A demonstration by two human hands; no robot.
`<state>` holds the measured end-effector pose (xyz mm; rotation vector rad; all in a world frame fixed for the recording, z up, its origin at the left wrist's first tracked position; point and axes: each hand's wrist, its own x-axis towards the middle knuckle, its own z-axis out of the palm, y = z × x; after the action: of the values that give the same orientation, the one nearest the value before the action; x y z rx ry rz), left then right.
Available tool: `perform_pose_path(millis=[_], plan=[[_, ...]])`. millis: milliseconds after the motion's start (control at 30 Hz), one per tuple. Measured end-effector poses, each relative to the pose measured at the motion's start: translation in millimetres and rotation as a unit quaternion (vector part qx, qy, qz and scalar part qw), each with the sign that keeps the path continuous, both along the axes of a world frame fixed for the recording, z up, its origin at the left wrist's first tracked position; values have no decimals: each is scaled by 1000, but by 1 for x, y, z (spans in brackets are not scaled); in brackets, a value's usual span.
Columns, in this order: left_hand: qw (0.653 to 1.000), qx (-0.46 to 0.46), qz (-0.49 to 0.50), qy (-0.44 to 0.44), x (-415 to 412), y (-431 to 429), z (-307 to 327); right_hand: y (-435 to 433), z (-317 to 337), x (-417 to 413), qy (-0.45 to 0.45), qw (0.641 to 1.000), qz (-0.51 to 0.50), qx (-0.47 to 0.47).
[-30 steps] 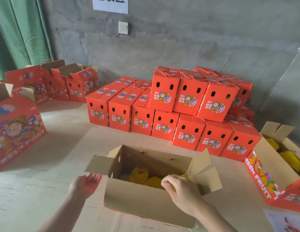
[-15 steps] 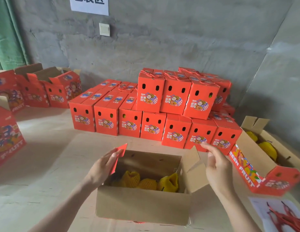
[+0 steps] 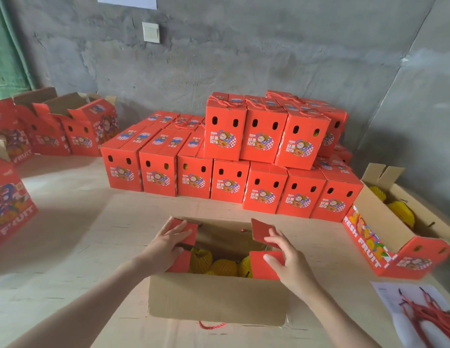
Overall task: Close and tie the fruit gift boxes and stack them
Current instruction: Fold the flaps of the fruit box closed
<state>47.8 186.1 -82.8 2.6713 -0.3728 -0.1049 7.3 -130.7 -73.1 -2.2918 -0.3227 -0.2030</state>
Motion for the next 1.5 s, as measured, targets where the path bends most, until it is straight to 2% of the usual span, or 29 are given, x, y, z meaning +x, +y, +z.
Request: perform_pose_path(millis=[67, 133, 233, 267, 367, 433, 567, 733, 833, 933, 1167, 1233, 1333, 1400, 1467, 1500], plan=[[999, -39, 0, -18, -1, 2, 1, -4, 1, 7, 10, 995, 28, -91], [999, -19, -12, -26, -2, 4, 0, -7, 5, 11, 35, 987, 50, -146], [998, 61, -27, -10, -2, 5, 4, -13, 10, 13, 60, 981, 85, -166], [998, 58, -33, -8, -2, 6, 5, -14, 11, 12, 61, 981, 91, -163], [996, -76, -40, -30, -6, 10, 11, -14, 12, 3, 36, 992, 68, -102], [987, -140, -11, -77, -10, 19, 14, -17, 11, -1, 4, 993, 69, -94], [986, -85, -30, -141, -15, 25, 17, -30, 13, -8, 42, 982, 125, -139], [987, -97, -36, -127, -14, 25, 20, -45, 26, -7, 150, 933, 200, -258], [985, -116, -34, -124, -15, 25, 19, -47, 25, -8, 113, 924, 208, -302], [979, -155, -26, -134, -18, 24, 18, -48, 20, -8, 98, 934, 205, -276], [977, -197, -27, -81, -13, 38, 20, -42, 42, -5, 175, 951, 197, -159], [978, -208, 18, -24, -14, 42, 19, -37, 43, -10, 150, 973, 138, -105], [967, -251, 48, 10, -16, 40, 13, -25, 32, -10, 160, 984, 47, 61], [940, -330, 67, 49, -18, 39, 12, -13, 25, -8, 138, 980, -6, 143], [899, -425, 77, 76, -22, 36, 13, 4, 21, -8, 90, 979, -68, 169], [889, -446, 71, 73, -24, 37, 11, 11, 17, -7, 50, 981, -96, 162]])
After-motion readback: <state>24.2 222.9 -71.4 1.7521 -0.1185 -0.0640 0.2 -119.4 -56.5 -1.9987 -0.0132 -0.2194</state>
